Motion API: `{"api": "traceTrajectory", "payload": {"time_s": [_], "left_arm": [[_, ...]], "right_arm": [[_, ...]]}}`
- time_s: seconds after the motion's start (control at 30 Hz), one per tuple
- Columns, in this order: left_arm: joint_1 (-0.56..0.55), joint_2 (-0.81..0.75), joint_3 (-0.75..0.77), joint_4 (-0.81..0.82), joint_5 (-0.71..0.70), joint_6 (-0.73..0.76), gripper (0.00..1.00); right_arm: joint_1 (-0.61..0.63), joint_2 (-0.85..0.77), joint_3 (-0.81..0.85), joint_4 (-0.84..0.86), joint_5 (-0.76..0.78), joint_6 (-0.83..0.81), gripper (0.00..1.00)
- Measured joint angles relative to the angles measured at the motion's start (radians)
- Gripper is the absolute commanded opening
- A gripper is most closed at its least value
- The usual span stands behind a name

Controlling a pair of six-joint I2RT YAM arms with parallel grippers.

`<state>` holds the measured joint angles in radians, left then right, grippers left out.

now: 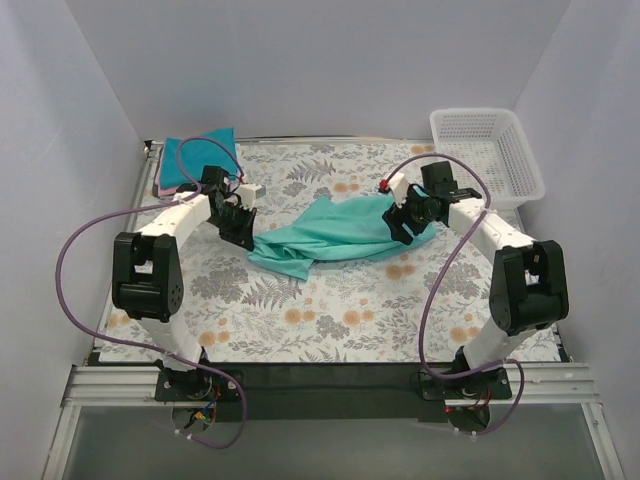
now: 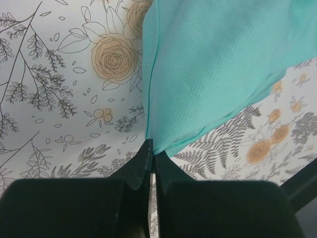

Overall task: Fold and stack the t-shirts
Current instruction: Flatten the tshirt out

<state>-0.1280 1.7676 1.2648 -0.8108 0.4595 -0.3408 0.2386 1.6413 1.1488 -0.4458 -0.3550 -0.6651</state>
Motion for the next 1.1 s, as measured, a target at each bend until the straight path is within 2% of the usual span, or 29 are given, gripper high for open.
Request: {"api": "traceTrajectory", "payload": {"time_s": [0.2,0.4,0.47,0.63,0.83,1.0,1.1], "left_arm": [[0.04,0.053,0.042,-0.059,-0.031,0.154,0.0],[0.113,0.121,0.144,-0.073,-0.07,0.227,0.0],[0.117,0.122,0.154,-0.073,-0.08,0.238,0.0],[0.113,0.129,0.167,-0.075,-0.098,0.251,0.0],[0.113,0.143,0.191,-0.073,-0.113,0.258,0.0],[0.119,0.159,0.23,-0.077,-0.113,0.259,0.0],[0.12,0.168,0.245,-0.076,-0.113,0.259,0.0]], "right_arm": [[-0.003,0.071,0.097,0.021,0.057,0.002,0.74],[-0.003,0.185,0.126,0.032,0.099,-0.007,0.78],[-0.003,0.203,0.126,0.031,0.109,-0.018,0.78],[-0.003,0.222,0.126,0.031,0.122,-0.044,0.71],[-0.021,0.241,0.155,0.019,0.13,-0.026,0.75],[-0.111,0.284,0.301,-0.056,0.068,0.013,0.75],[-0.151,0.272,0.316,-0.079,0.035,0.013,0.77]]}}
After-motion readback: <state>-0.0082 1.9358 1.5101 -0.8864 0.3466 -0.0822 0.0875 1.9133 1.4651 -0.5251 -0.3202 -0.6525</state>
